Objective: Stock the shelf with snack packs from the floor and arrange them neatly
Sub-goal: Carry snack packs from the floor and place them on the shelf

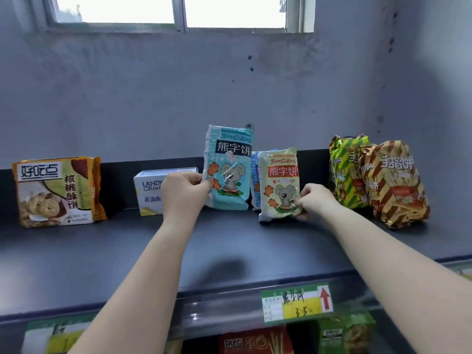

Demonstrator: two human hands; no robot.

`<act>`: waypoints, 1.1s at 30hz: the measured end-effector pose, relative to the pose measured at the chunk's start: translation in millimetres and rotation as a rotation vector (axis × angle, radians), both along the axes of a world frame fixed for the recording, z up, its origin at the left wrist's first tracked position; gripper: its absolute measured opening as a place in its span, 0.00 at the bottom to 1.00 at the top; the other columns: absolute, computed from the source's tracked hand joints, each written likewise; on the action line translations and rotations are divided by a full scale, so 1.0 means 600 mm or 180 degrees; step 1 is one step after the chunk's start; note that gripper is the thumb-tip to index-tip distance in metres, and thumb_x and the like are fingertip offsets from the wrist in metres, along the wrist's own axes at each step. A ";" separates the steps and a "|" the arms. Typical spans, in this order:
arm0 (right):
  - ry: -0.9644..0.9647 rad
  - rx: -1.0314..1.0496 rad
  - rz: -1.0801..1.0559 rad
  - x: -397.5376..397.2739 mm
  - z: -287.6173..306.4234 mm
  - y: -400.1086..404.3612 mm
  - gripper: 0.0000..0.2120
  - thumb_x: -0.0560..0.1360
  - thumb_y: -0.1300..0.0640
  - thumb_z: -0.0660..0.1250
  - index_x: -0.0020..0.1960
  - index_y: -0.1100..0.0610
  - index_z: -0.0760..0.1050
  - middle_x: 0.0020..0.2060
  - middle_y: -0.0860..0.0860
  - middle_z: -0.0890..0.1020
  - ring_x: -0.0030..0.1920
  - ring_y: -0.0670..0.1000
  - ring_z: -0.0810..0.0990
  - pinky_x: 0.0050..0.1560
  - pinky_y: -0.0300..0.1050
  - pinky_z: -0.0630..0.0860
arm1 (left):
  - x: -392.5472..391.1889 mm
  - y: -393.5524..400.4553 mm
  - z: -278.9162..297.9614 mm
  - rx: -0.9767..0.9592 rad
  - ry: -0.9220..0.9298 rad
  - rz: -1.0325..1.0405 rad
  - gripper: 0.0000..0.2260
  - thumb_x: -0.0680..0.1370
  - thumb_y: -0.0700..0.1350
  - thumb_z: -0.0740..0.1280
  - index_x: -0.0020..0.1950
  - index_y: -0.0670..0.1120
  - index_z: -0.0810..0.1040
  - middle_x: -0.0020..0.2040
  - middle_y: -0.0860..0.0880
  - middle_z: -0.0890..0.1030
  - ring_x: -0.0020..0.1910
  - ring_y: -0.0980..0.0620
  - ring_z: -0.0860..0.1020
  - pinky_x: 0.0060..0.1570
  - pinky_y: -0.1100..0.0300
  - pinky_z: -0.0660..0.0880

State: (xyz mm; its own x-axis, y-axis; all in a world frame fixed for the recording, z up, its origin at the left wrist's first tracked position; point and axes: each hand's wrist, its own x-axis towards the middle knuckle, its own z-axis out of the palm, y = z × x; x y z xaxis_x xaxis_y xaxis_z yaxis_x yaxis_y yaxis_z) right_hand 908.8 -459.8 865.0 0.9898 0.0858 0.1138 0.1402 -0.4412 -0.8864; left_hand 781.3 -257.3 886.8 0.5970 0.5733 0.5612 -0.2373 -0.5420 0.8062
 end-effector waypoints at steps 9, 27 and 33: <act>-0.0185 -0.0870 0.0366 0.016 0.011 -0.011 0.12 0.74 0.59 0.66 0.57 0.60 0.71 0.59 0.59 0.76 0.54 0.59 0.78 0.47 0.51 0.79 | 0.007 -0.085 -0.031 -0.0320 -0.0045 0.0196 0.05 0.70 0.40 0.72 0.42 0.39 0.85 0.22 0.61 0.79 0.31 0.54 0.79 0.36 0.56 0.76; -0.1050 -0.0963 0.1243 -0.044 -0.011 -0.051 0.15 0.75 0.57 0.65 0.60 0.57 0.74 0.59 0.53 0.80 0.57 0.54 0.78 0.56 0.49 0.77 | 0.011 -0.180 -0.071 0.0162 0.1342 -0.0087 0.10 0.78 0.42 0.63 0.53 0.44 0.82 0.50 0.48 0.84 0.43 0.54 0.78 0.37 0.66 0.73; -0.1675 -0.0598 0.0746 -0.087 -0.003 -0.045 0.19 0.74 0.55 0.67 0.62 0.60 0.69 0.55 0.55 0.75 0.52 0.54 0.76 0.49 0.49 0.76 | -0.037 -0.172 -0.064 0.0844 0.1193 0.0562 0.11 0.76 0.47 0.64 0.54 0.46 0.81 0.52 0.47 0.84 0.52 0.47 0.80 0.53 0.53 0.76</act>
